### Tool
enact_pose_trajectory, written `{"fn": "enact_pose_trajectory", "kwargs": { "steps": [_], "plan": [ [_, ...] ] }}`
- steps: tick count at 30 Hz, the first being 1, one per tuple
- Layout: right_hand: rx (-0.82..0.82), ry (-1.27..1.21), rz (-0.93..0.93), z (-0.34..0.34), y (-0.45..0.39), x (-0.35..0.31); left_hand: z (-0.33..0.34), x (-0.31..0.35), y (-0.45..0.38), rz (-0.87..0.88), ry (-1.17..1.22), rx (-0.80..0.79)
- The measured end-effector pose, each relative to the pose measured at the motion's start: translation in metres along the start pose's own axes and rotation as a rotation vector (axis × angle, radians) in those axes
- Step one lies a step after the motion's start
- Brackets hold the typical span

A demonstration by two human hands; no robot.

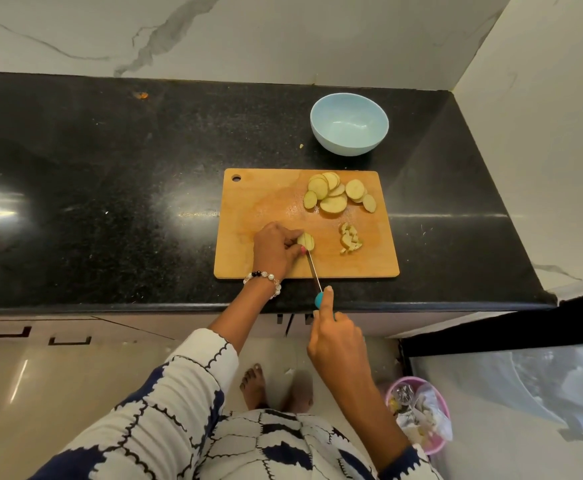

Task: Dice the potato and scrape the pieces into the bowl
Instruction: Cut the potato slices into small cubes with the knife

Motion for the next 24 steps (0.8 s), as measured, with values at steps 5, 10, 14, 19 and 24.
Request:
{"fn": "enact_pose_trajectory", "kwargs": {
  "steps": [5, 10, 14, 19, 24],
  "plan": [
    [0.05, -0.069, -0.019, -0.026, -0.012, 0.002, -0.001, 0.0, -0.002, -0.012, 0.007, -0.044],
    [0.021, -0.024, 0.014, -0.022, -0.038, -0.003, -0.005, 0.001, -0.001, -0.006, 0.013, -0.06],
    [-0.003, 0.024, 0.011, -0.016, -0.046, -0.009, -0.006, 0.002, 0.0, 0.011, -0.017, -0.075],
    [-0.025, 0.066, 0.039, -0.009, -0.047, -0.009, -0.004, 0.003, -0.003, 0.0, -0.028, -0.082],
    [-0.122, 0.105, 0.043, -0.001, -0.048, -0.018, -0.002, 0.001, -0.005, -0.025, -0.015, -0.086]
  ]
}}
Point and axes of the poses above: each hand's wrist, its own y-axis away from the middle knuckle, its own z-axis out of the palm, x = y × z, the point moved 9 cm from there along -y, towards the middle knuckle, and after that the axes turned 2 degrees about y, right-handed, at the moved point
